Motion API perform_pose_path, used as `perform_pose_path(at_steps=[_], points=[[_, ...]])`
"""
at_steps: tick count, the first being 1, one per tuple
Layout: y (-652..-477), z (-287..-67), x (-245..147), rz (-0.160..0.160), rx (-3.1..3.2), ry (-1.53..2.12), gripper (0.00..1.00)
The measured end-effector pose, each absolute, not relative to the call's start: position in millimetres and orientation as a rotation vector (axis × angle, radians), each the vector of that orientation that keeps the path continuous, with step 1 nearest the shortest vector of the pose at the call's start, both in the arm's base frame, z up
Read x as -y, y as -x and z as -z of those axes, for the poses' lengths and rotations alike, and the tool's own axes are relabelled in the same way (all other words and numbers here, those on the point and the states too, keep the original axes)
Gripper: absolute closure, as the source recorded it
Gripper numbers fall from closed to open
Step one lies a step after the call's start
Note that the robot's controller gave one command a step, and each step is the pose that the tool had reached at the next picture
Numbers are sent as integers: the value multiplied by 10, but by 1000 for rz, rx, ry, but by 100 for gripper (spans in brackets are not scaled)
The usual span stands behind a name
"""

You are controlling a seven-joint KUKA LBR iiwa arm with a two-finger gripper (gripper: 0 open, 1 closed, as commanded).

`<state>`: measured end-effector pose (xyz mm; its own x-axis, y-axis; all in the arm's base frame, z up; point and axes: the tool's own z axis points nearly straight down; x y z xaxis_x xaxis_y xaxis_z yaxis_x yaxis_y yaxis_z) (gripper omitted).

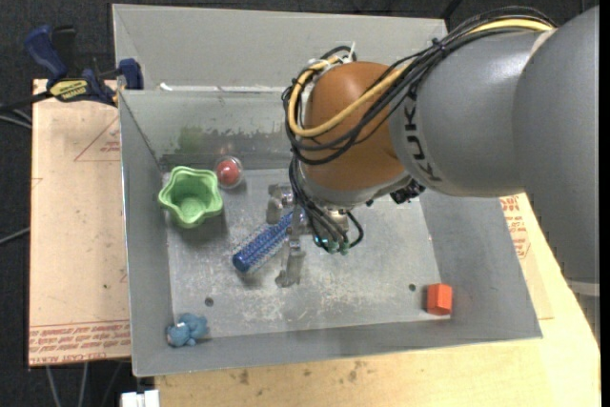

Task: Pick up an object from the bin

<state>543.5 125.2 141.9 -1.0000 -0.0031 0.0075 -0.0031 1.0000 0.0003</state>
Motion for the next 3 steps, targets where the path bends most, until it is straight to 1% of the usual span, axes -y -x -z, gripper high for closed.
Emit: perform_pose_path(at_steps=[1,2,3], points=[[-5831,-654,-1259,2,3139,29,0],[-5834,-691,-1258,3,3142,30,100],[-5840,-698,-1258,3,3143,31,0]])
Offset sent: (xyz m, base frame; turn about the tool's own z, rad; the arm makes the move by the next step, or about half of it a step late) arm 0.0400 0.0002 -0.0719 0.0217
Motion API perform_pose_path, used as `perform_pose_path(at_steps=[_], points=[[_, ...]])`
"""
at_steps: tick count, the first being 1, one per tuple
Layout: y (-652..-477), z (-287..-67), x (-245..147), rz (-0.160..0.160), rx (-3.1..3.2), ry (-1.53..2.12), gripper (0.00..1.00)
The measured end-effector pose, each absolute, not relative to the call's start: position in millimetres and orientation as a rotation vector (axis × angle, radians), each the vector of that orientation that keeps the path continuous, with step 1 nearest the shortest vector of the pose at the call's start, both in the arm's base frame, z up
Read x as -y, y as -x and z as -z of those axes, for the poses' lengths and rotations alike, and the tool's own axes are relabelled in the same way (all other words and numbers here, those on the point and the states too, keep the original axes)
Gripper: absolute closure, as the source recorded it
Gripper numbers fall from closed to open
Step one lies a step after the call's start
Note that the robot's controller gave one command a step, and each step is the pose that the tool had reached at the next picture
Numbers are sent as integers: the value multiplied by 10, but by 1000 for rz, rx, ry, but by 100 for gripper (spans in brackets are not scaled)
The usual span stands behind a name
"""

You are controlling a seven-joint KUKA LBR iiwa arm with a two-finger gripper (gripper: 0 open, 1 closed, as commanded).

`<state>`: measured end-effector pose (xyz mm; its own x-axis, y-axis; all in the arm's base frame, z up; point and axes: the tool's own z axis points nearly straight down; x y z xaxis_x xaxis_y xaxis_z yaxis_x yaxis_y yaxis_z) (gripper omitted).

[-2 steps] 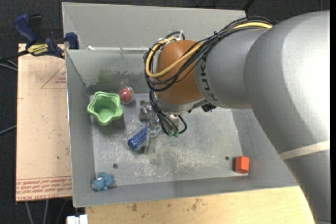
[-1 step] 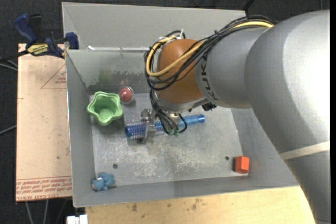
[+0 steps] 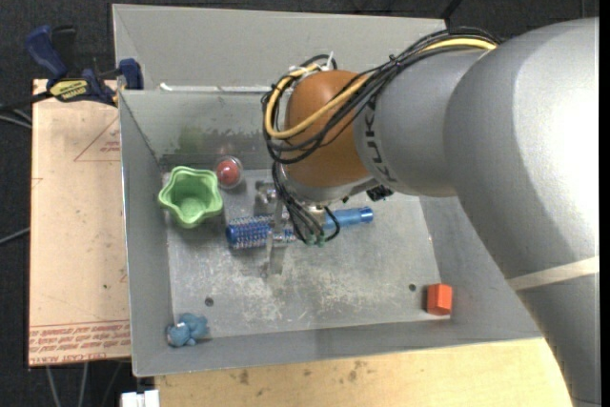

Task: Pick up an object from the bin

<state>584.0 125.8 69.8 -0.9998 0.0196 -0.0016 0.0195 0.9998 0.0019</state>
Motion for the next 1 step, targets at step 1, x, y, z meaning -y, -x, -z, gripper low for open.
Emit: perform_pose_path(at_steps=[1], points=[[-5835,-691,-1257,-3,-3141,-31,100]])
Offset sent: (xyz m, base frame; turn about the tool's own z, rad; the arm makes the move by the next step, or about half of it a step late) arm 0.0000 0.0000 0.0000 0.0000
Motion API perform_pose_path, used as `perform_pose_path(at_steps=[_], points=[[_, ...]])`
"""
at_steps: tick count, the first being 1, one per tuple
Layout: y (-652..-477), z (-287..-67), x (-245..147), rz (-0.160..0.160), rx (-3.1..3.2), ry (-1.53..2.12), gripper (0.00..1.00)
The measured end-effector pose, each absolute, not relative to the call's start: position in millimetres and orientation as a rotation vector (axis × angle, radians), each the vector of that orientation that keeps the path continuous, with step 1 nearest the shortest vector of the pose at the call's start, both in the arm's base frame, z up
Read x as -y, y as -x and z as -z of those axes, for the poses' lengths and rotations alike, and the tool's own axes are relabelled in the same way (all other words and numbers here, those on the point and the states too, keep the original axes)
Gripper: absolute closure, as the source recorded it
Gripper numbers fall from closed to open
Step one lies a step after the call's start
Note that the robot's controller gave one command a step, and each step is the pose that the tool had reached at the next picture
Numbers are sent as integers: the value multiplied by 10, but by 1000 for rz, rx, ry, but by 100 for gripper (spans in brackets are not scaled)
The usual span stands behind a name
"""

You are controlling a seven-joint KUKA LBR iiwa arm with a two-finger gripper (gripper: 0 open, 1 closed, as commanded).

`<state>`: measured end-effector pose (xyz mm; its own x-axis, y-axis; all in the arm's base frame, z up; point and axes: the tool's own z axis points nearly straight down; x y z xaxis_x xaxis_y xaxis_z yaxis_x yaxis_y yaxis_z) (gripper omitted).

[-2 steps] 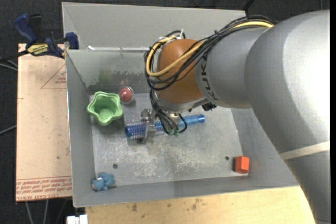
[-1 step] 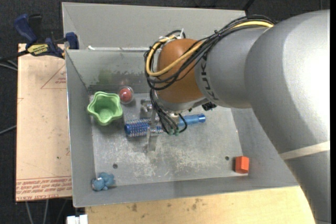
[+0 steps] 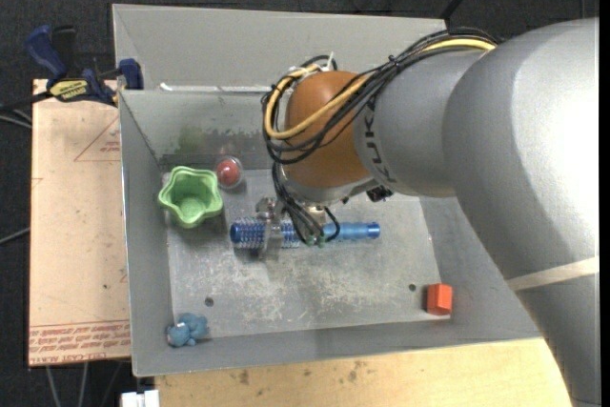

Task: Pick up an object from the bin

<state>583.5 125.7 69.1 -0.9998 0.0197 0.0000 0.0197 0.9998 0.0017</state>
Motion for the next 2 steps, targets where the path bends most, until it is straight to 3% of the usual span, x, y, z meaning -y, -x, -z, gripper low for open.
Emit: perform_pose_path(at_steps=[1,2], points=[[-5797,-1807,-1065,-4,-3133,-32,100],[-5975,-2984,-990,-3,-3130,38,100]])
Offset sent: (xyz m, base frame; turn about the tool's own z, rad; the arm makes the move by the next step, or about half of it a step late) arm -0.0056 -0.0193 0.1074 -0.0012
